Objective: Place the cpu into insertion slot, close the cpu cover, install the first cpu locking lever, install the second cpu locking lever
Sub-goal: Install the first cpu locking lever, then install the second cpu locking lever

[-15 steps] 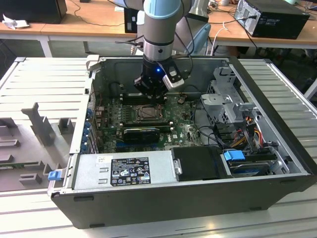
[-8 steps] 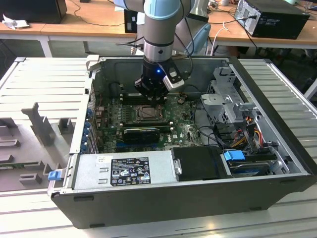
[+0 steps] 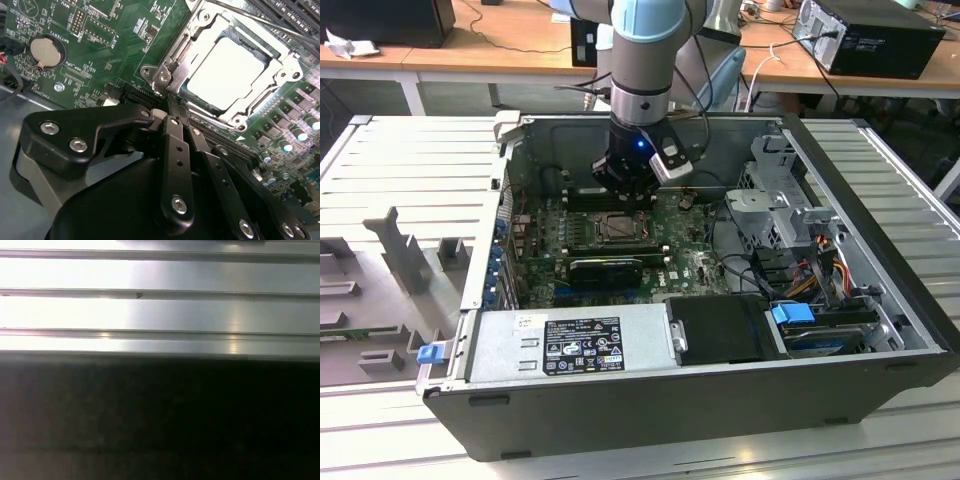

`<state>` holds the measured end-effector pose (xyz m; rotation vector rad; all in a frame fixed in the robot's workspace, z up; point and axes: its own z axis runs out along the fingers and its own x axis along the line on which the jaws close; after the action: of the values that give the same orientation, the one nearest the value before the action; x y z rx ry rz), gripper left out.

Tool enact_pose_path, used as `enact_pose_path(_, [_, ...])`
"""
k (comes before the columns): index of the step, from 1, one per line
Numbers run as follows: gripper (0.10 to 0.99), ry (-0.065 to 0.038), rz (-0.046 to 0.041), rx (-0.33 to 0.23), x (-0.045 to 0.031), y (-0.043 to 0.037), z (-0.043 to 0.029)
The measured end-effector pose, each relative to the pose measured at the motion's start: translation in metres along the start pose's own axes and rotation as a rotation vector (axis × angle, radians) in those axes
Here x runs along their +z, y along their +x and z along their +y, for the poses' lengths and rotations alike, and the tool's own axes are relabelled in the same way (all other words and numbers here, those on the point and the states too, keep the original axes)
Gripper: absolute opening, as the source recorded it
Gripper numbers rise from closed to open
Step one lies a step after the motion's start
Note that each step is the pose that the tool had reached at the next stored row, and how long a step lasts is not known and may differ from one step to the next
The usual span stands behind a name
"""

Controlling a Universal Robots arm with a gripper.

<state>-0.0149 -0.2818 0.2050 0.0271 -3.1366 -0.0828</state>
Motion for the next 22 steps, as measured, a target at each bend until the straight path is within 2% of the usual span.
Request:
enact_pose_path(3, [0.106,0.001,0.0003,0.000,-0.0107,0.0001,0.0004])
enact_pose_path(5, [0.106,0.001,0.0003,0.000,-0.0140,0.0001,0.0006])
enact_pose_path(22, [0.106,0.001,0.0004,0.000,-0.0146,0.0003,-0.0083])
